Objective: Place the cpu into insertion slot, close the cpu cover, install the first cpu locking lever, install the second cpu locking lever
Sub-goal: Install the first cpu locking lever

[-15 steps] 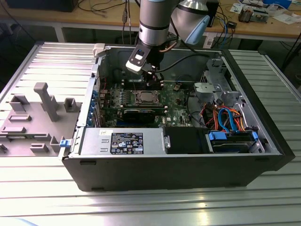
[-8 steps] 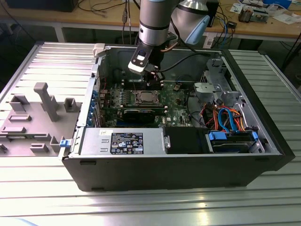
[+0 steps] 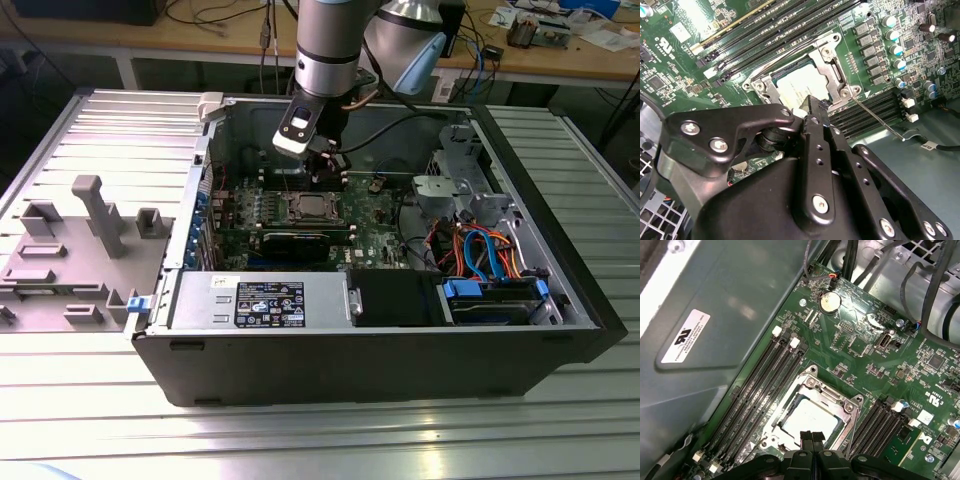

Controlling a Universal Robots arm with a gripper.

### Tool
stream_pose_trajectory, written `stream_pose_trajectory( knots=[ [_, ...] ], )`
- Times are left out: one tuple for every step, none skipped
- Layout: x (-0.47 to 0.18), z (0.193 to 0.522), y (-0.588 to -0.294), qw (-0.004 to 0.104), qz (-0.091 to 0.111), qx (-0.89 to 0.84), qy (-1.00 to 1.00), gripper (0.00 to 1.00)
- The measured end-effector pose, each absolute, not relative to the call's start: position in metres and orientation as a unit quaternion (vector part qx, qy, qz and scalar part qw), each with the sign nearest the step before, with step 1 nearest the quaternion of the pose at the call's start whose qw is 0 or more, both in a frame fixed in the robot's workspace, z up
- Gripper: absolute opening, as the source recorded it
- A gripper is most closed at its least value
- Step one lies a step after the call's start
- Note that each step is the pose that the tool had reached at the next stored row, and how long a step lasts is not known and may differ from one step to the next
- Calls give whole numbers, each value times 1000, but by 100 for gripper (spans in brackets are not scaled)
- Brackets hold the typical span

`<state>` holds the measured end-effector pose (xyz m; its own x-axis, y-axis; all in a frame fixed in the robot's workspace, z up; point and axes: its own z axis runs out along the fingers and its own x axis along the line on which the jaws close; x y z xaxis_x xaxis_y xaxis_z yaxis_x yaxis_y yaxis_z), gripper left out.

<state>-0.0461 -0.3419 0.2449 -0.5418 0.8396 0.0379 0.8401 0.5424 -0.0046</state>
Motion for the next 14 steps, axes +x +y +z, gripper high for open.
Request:
stream_pose_trajectory(
  knots=[
    [-46, 245, -342, 18, -7, -478, -878, 11],
    [-46, 245, -342, 18, -7, -478, -878, 11],
    [-46, 245, -342, 18, -7, -478, -878, 11],
    [-46, 245, -342, 18, -7, -478, -878, 11],
    [-46, 245, -342, 18, -7, -478, -878, 11],
    [-46, 245, -342, 18, -7, -478, -878, 11],
    [-46, 246, -342, 18, -7, -477, -879, 11],
    [-46, 247, -342, 18, -7, -477, -879, 11],
    [-46, 247, -342, 17, -8, -476, -879, 11],
    [-46, 248, -342, 17, -8, -469, -883, 11],
    [-46, 248, -342, 17, -7, -452, -892, 11],
    [-46, 248, -342, 17, -7, -444, -896, 11],
    [-46, 247, -342, 17, -7, -436, -900, 11],
    [-46, 247, -342, 17, -7, -417, -908, 11]
  ],
)
